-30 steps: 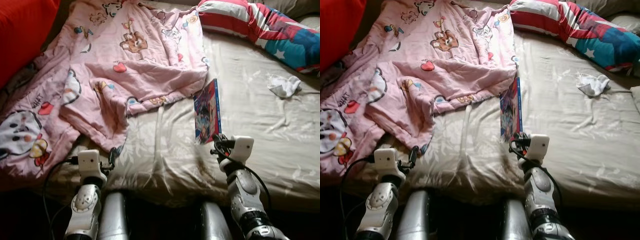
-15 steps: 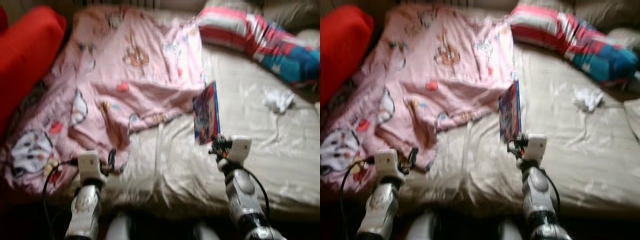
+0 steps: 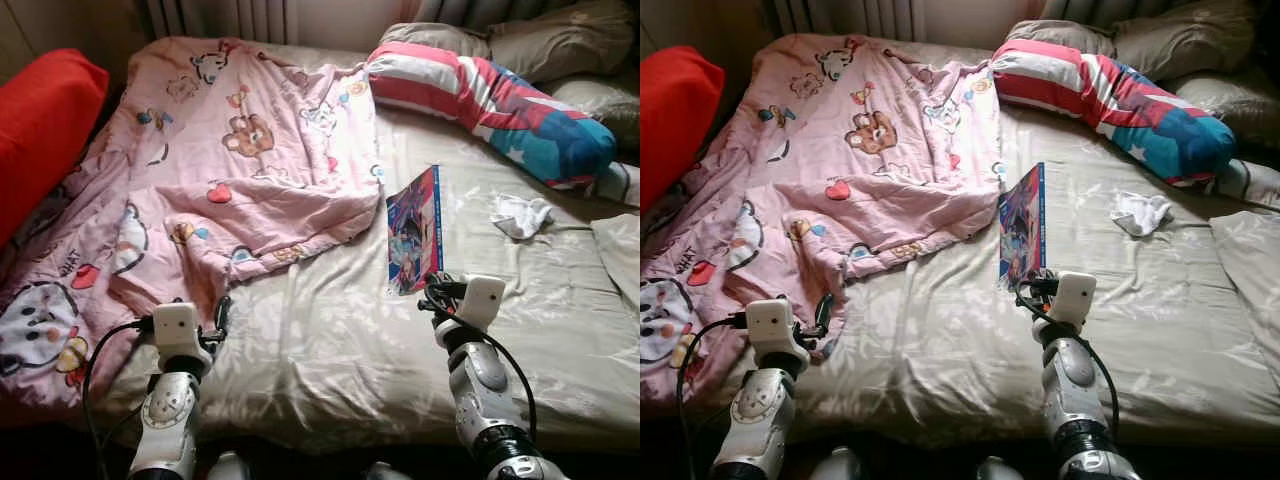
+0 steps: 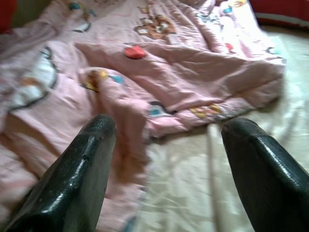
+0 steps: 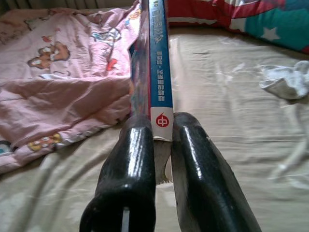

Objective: Clean up the room

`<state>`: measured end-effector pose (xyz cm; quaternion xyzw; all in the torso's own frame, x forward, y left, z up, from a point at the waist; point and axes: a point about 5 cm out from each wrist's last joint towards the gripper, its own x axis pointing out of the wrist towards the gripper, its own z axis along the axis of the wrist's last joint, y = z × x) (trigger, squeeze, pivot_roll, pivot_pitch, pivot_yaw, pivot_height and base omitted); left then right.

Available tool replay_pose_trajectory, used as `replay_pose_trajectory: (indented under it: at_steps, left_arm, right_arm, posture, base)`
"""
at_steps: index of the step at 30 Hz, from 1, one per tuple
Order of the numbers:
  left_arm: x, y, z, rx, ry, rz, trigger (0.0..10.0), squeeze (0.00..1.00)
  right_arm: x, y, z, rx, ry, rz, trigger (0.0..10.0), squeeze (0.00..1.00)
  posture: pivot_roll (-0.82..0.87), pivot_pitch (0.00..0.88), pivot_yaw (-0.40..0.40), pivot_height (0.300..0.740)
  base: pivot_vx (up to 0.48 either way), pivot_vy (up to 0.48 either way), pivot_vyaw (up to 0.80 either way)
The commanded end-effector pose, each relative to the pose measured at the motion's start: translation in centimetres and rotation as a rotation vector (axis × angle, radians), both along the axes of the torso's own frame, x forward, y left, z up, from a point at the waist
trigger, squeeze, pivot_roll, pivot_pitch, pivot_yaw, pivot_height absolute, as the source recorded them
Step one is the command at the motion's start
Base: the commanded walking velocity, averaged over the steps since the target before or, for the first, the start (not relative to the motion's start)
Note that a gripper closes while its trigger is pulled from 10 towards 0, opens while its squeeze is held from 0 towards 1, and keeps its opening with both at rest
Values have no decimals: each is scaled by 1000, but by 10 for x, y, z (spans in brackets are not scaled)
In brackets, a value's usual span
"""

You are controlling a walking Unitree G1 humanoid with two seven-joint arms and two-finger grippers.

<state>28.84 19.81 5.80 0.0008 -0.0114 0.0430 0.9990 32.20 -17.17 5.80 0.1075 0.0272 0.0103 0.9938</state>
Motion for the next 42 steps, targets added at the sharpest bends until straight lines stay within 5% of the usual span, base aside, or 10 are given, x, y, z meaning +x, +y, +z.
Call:
replay_pose_trajectory:
  at_steps: [1,29,42]
  left_arm:
    - [-5,3,-7,3,26,1,10000,0]
    - [-2,0,-5,14,20,-31,10000,0]
    - [-2,0,-6,9,26,-30,10000,0]
  right_arm:
    - [1,-3,4,9,-21,-18,10000,0]
    - [0,-5,0,33,5,-44,10000,0]
    - [-3,-12,-10,98,71,-97,10000,0]
  posture:
    - [91,171,-91,731]
    - [88,149,-77,731]
    - [94,159,-79,731]
  base:
    - [0,-480,0]
    - [0,-475,0]
    - [0,-24,0]
